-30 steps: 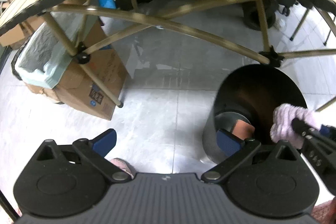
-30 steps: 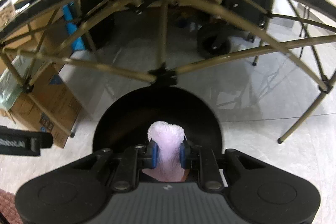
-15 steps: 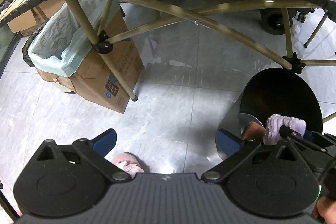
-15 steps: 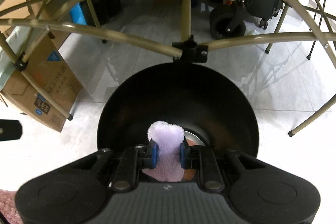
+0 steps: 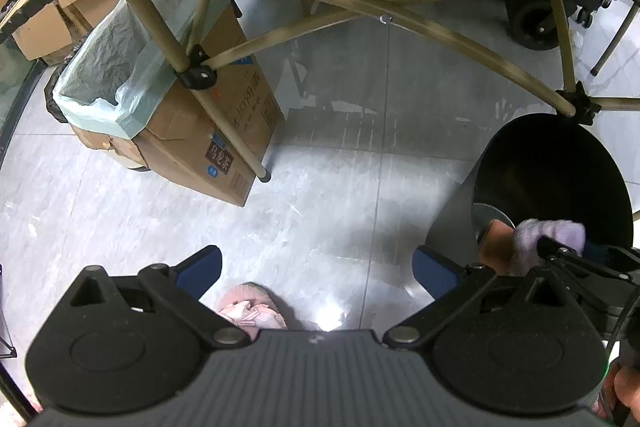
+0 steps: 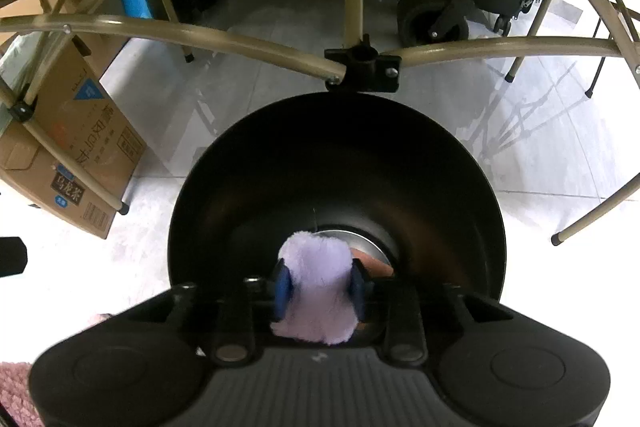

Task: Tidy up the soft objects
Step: 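Lower the lilac plush toy into the bin with the right tool, then open the right tool to release the plush toy and lift away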

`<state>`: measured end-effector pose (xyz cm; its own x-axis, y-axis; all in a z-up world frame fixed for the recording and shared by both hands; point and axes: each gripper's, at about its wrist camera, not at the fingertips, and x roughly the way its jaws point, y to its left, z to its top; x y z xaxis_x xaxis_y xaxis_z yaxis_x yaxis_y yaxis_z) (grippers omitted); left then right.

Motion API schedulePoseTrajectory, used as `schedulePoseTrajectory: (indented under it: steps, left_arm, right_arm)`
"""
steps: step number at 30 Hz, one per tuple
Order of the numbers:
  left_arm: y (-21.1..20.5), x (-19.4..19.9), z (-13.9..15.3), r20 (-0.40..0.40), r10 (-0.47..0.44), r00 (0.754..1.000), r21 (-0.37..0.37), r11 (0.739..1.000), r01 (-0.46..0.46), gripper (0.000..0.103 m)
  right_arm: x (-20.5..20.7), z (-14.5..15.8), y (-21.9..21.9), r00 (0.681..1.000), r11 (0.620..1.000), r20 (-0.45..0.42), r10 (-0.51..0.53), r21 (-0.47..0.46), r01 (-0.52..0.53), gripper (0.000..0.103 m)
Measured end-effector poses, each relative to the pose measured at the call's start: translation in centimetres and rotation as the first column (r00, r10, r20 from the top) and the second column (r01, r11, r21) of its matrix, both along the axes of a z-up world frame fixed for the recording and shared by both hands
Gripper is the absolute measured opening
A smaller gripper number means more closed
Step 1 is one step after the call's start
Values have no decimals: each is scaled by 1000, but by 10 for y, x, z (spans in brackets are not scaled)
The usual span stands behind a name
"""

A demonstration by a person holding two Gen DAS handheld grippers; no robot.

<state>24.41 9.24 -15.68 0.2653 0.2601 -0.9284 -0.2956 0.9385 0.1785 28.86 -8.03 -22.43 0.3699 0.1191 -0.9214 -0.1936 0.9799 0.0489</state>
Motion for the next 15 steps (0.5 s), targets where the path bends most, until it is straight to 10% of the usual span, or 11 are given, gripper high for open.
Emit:
schedulePoseTrajectory:
  steps: [3,4,15]
  left_arm:
    - [0,1,-1,-6,0,1000,1,1000,0,103]
    - [0,1,-1,-7,0,1000,0,1000,0,103]
    - [-2,2,-4,-15,-9,1000,0,1000,9,103]
  right_arm:
    - [0,2,-1,1000,1000,7,-1,-7,2,98]
    - [0,2,-1,1000,1000,14,-3,-15,3,103]
    - [3,2,-5,1000,999,14,-21,-33,21,103]
